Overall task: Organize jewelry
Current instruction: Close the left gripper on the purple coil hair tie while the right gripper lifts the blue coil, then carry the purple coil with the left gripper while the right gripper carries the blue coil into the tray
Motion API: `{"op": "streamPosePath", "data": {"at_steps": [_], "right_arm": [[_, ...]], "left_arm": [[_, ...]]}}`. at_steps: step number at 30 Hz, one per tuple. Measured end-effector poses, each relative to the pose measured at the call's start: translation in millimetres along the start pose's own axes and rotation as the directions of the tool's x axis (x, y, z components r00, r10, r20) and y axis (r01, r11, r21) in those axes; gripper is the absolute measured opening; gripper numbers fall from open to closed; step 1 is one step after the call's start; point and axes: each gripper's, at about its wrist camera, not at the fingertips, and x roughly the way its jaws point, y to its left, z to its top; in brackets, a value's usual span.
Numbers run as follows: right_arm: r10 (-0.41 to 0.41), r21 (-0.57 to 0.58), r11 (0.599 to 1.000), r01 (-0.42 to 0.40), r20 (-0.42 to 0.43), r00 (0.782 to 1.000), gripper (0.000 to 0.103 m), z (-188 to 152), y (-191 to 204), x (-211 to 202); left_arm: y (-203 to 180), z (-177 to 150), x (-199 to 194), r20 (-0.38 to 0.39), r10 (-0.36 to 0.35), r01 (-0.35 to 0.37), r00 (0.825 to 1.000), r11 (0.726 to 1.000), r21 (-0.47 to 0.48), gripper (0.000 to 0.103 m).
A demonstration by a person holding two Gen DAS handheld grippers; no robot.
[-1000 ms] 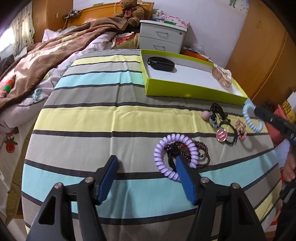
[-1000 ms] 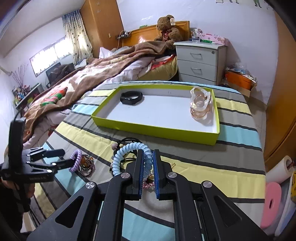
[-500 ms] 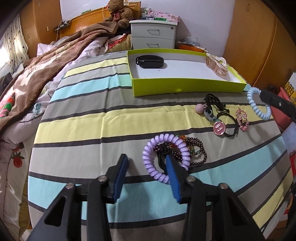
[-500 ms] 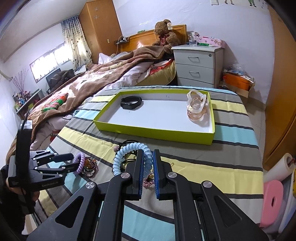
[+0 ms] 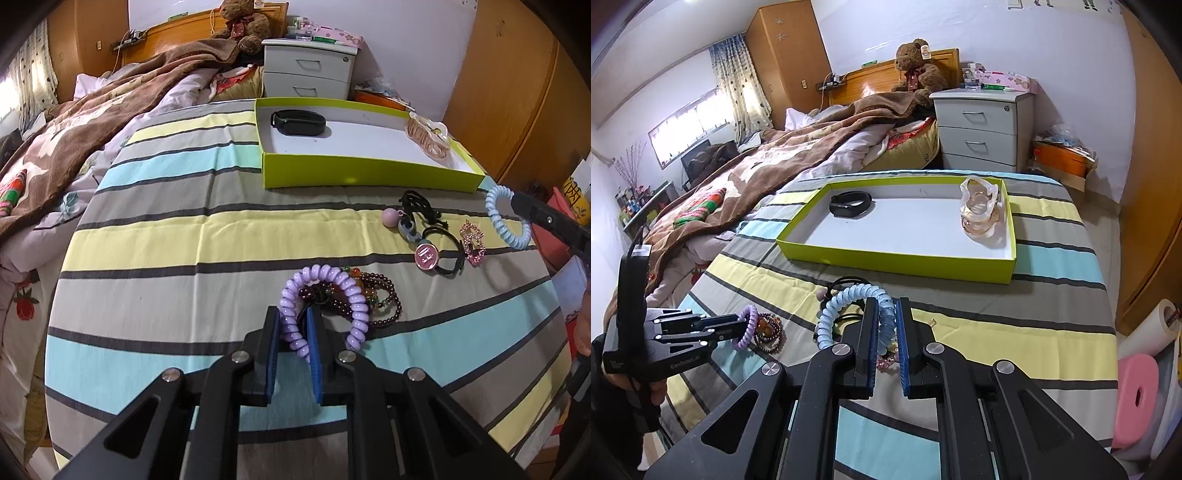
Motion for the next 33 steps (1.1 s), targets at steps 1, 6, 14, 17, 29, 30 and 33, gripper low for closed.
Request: {"op": "streamPosePath", "data": {"at_steps": [1,6,14,17,29,30,33], "right_arm": [[-0.001,0.0,1.0,0.001,0.0,1.0,0.01,-0.2,-0.1,-0.1],[-0.005,0.005,1.0,0.005,0.006,1.0,0.01,-0.3,-0.3,-3.0],[-0.007,0.009,1.0,0.007,0.012,1.0,0.01,-0.9,-0.4,-6.8],[-0.008,0.014,1.0,0.008,0.014,1.0,0.01,-1.2,-2.0,-7.9],[-0.019,0.015,1.0,0.019,0.031,0.999,0.01,2.5,1.7,-15.4],[-0.022,0.015,1.0,0.022,0.036,0.999,0.01,4.2,1.8,-17.4],[-0.029,0.016,0.999,0.028,0.047,0.998,0.01,9.6,1.0,-21.3]], "left_arm": [[1.0,-0.7,-0.8,0.001,-0.002,0.002,1.0,1.0,-0.007,0.014],[5.2,-3.5,-6.0,0.01,-0.014,0.014,1.0,0.999,-0.033,0.013],[11.0,-7.1,-11.7,0.022,-0.028,0.029,0.999,0.997,-0.069,0.01],[10.6,-8.3,-15.6,0.035,-0.045,0.047,0.998,0.996,-0.077,0.01],[2.9,7.8,-32.5,0.088,-0.043,0.047,0.995,0.998,-0.044,0.01],[2.2,9.2,-33.9,0.092,-0.043,0.047,0.995,0.998,-0.041,0.01],[0.5,17.9,-38.8,0.109,-0.044,0.048,0.993,0.998,-0.033,0.01]]}}
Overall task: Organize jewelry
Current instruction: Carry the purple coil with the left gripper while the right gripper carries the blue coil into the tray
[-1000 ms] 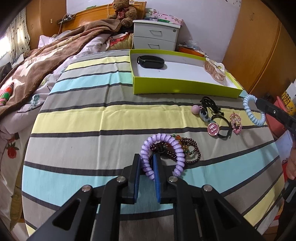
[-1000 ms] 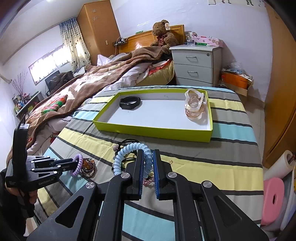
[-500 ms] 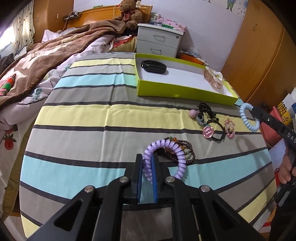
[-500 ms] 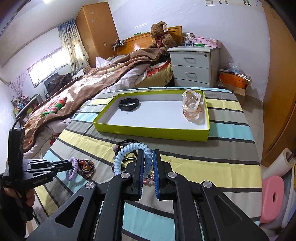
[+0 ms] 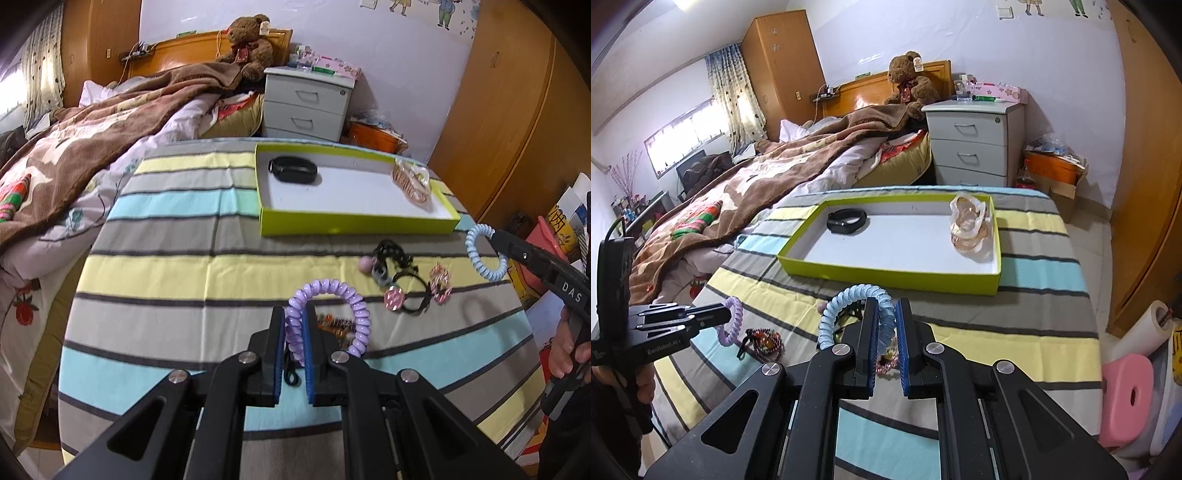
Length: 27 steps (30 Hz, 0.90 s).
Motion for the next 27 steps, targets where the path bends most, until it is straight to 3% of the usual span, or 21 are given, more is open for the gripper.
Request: {"op": "streamPosePath", "data": {"at_steps": [14,27], "right_arm": [[-0.049,-0.005,0.999,0.049,0.044,0.998,0.01,48.3,-11.0,2.3],[-0.067,0.004,0.998,0.067,-0.038,0.997,0.01,103.8,-23.7,83.7]], "left_arm": [[-9.4,59.1,2.3,0.065,-0.017,0.015,0.998,0.999,0.032,0.01],[-9.5,104.0,53.4,0.041,-0.035,0.035,0.999,0.999,0.001,0.01]]}}
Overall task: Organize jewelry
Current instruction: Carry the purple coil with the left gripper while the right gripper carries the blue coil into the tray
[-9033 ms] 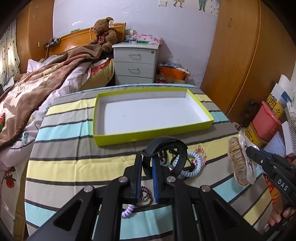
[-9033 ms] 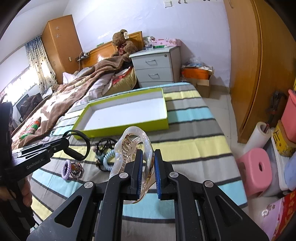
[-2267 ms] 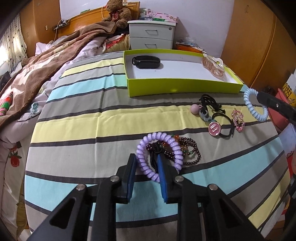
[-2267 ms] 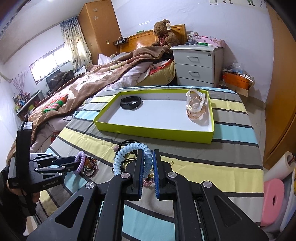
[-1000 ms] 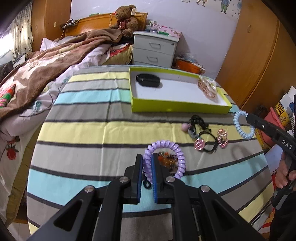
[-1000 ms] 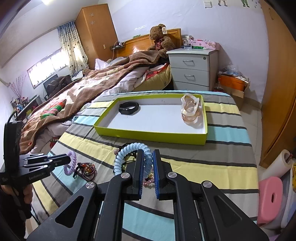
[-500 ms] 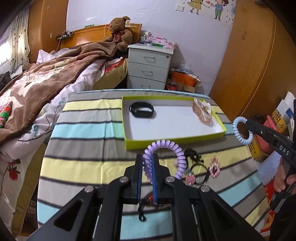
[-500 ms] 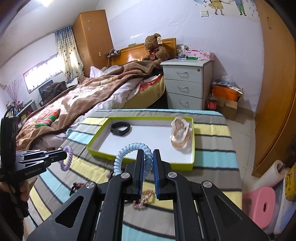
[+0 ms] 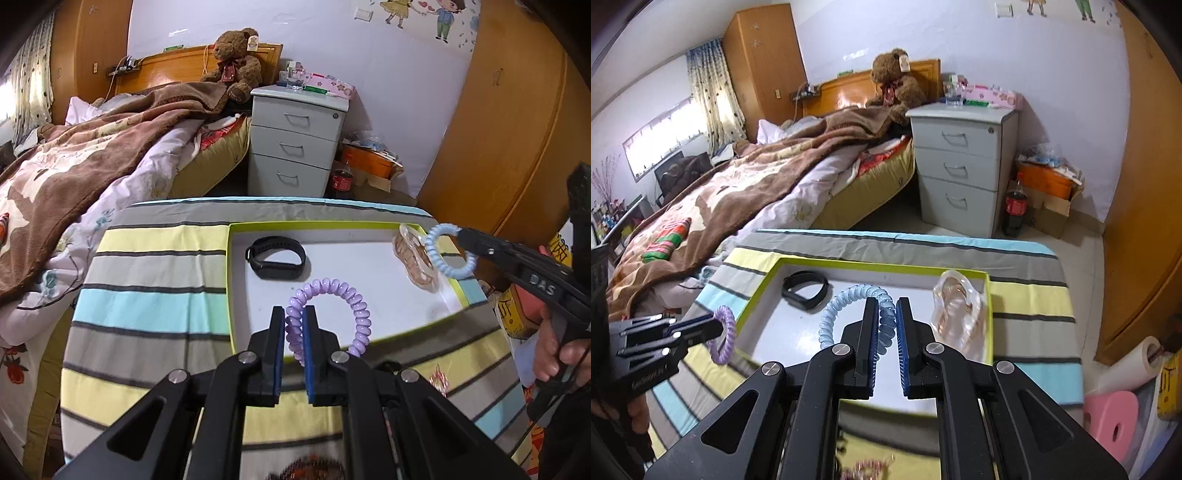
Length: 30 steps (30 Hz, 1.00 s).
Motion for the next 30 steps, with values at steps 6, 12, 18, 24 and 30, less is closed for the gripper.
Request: {"op": "streamPosePath", "data": {"at_steps": [6,12,18,24,30], "right_arm": [[0.001,0.019,1.0,0.0,-0.075,0.997,0.01,10.0,-2.8,49.5],[-0.008,0.028,1.0,0.011,-0.133,0.991,0.01,15.0,-5.3,88.3],[-0.012,0.019,1.0,0.015,-0.178,0.984,0.01,17.9,-3.8,110.0],[-0.033,-0.006,0.999,0.032,-0.203,0.979,0.01,17.2,-2.2,121.4],[-0.046,-0.011,0.999,0.045,-0.216,0.975,0.01,16.7,-0.8,128.1]], "left_arm": [[1.1,9.0,28.2,-0.037,0.009,-0.009,0.999,1.0,-0.01,0.01],[5.8,15.8,58.3,-0.085,0.029,-0.03,0.996,0.999,-0.017,0.01],[11.6,16.9,77.5,-0.116,0.043,-0.047,0.992,0.998,-0.03,0.01],[11.2,13.0,86.4,-0.138,0.05,-0.055,0.989,0.998,-0.033,0.01],[12.5,13.7,89.7,-0.146,0.053,-0.059,0.988,0.998,-0.037,0.01]]}}
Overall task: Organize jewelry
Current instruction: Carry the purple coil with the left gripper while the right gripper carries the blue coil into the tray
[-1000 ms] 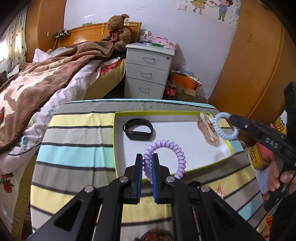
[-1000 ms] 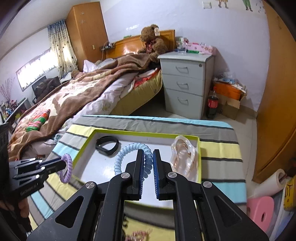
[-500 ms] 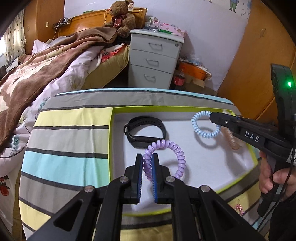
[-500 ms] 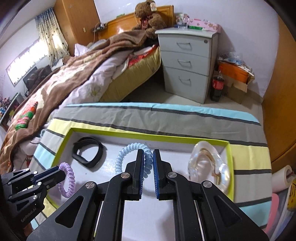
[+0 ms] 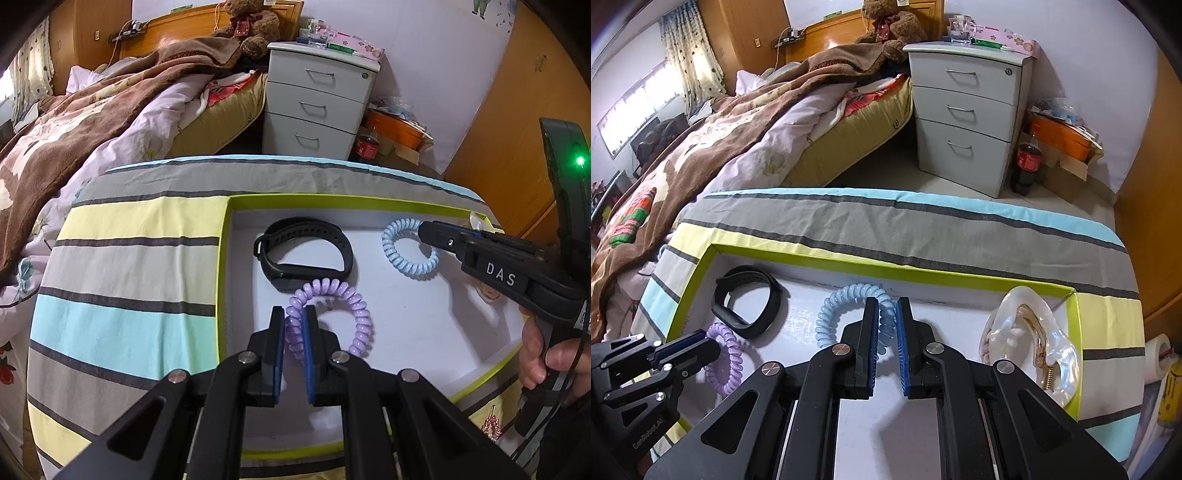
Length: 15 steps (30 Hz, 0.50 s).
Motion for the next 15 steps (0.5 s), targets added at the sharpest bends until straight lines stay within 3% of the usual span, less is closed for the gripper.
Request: {"op": "streamPosePath", "data": {"at_steps": [15], "right_arm": [[-0.024,-0.012,1.0,0.024,-0.006,1.0,0.01,1.1,4.0,6.2]], "left_arm": [[4.2,-0.4,2.6,-0.011,0.0,0.0,1.0,1.0,-0.008,0.011]]}}
